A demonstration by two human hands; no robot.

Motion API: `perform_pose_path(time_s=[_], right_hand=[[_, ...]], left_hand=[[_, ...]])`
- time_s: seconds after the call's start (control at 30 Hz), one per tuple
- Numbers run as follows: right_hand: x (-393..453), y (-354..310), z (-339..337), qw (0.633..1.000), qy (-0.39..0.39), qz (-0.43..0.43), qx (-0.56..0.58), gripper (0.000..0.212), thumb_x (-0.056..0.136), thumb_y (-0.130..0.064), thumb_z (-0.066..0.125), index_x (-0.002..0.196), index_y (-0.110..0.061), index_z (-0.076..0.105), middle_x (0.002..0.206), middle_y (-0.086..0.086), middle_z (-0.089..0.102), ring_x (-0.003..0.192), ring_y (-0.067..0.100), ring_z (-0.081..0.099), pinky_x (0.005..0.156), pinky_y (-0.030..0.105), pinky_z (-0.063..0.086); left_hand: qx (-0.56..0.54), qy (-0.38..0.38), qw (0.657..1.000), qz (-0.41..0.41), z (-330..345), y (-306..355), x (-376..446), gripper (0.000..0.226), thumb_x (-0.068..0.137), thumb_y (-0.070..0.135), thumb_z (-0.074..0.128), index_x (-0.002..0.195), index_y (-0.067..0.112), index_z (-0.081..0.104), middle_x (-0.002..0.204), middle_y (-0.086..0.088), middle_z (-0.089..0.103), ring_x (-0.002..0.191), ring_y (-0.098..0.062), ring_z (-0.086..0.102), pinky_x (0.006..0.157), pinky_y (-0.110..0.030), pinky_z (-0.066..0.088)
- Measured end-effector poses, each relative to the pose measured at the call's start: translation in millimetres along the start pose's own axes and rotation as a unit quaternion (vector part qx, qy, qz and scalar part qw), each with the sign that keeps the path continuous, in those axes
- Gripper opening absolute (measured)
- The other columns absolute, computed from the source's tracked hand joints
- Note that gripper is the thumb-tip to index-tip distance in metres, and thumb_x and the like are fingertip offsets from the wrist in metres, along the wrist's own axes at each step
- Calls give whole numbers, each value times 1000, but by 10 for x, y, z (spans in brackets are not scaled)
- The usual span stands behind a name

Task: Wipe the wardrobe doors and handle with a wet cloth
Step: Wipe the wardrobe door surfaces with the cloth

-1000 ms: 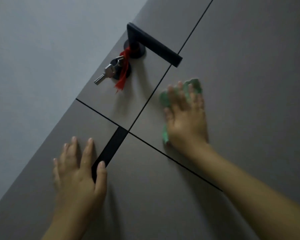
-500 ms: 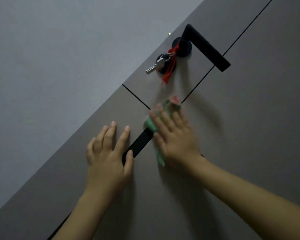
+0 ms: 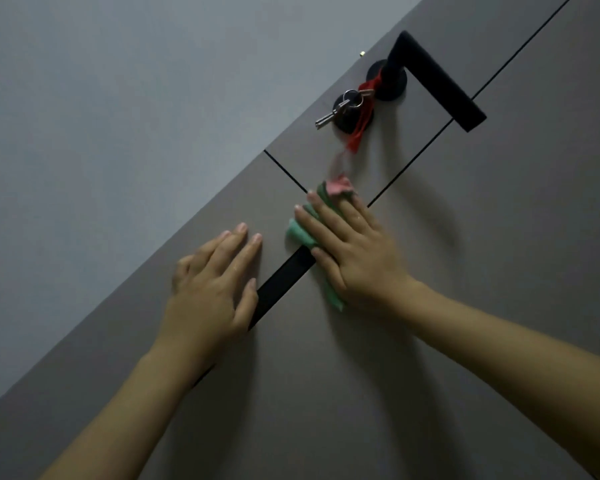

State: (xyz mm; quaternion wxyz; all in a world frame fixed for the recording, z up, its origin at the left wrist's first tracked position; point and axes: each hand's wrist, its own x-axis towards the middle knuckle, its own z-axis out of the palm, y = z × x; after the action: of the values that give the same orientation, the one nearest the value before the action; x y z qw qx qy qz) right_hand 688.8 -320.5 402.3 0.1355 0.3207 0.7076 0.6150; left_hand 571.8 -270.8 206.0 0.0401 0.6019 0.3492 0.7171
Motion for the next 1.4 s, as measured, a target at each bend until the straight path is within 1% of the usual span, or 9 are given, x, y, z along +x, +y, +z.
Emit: perform_pose_path(time_s=[0.13,0.3,0.5,0.67,0.77,0.97,1.13,1.27,1.4], right_hand=[[92,63,-3,1000,-7,-21,0,51,99,-36,31,145,-16,39,152,10,34,143,30,26,117,46,19],[740,-237,76,991,23,130,13,57,96,-40,19,147,-17,34,154,7,29,145,29,17,117,37,0],[-408,-304,-17,997,-50,-51,2,51,102,-40,18,147,-21,31,153,5,30,144,27,21,118,43,13],[177,-297,24,997,-5,79,10,54,100,-39,19,148,-16,30,155,10,27,144,32,19,118,39,4],[755,-600,78,984,-13,174,24,65,93,-42,3,151,-19,17,159,6,13,147,30,4,116,39,-9],[-338,-932,144,999,-13,3,30,50,101,-36,30,146,-17,36,153,8,32,143,30,24,116,48,19],[-410,-741,108,999,8,39,14,49,101,-36,30,146,-16,37,152,10,34,142,30,27,116,47,19],[230,-974,205,986,24,163,36,55,98,-35,28,148,-12,31,155,12,27,144,33,21,116,45,10],[-392,-975,177,998,4,67,14,50,101,-33,29,147,-13,33,154,12,29,143,32,23,117,48,16]], left_hand=[[-47,3,999,-20,-62,-62,4,57,87,34,34,134,9,53,141,-9,49,126,-24,45,100,-33,31],[-22,30,996,-78,-54,-138,-107,60,87,36,32,135,8,52,146,-12,43,130,-22,35,105,-44,30],[-34,-25,994,-100,-121,-92,-262,69,84,43,23,143,12,41,155,-9,28,142,-23,24,112,-39,16],[-23,-62,993,-102,-230,-96,-354,75,82,49,16,146,15,36,157,-6,22,145,-22,20,110,-31,12],[-31,-70,987,-140,-266,-118,-383,73,84,48,18,149,16,29,159,-4,16,146,-20,15,113,-32,17],[-30,-96,981,-166,-217,-55,-499,74,84,41,25,152,14,15,161,-6,-2,148,-18,-2,113,-30,1],[-30,-98,985,-142,-221,-5,-512,74,85,46,21,152,15,12,160,-10,-6,147,-21,-6,116,-33,-5],[-21,-106,986,-129,-188,-36,-590,74,86,47,20,153,16,10,160,-8,-6,147,-20,-7,114,-30,-8],[-37,-65,985,-157,-24,40,-633,75,86,44,20,152,10,13,160,-13,-2,147,-23,-5,118,-37,-3]])
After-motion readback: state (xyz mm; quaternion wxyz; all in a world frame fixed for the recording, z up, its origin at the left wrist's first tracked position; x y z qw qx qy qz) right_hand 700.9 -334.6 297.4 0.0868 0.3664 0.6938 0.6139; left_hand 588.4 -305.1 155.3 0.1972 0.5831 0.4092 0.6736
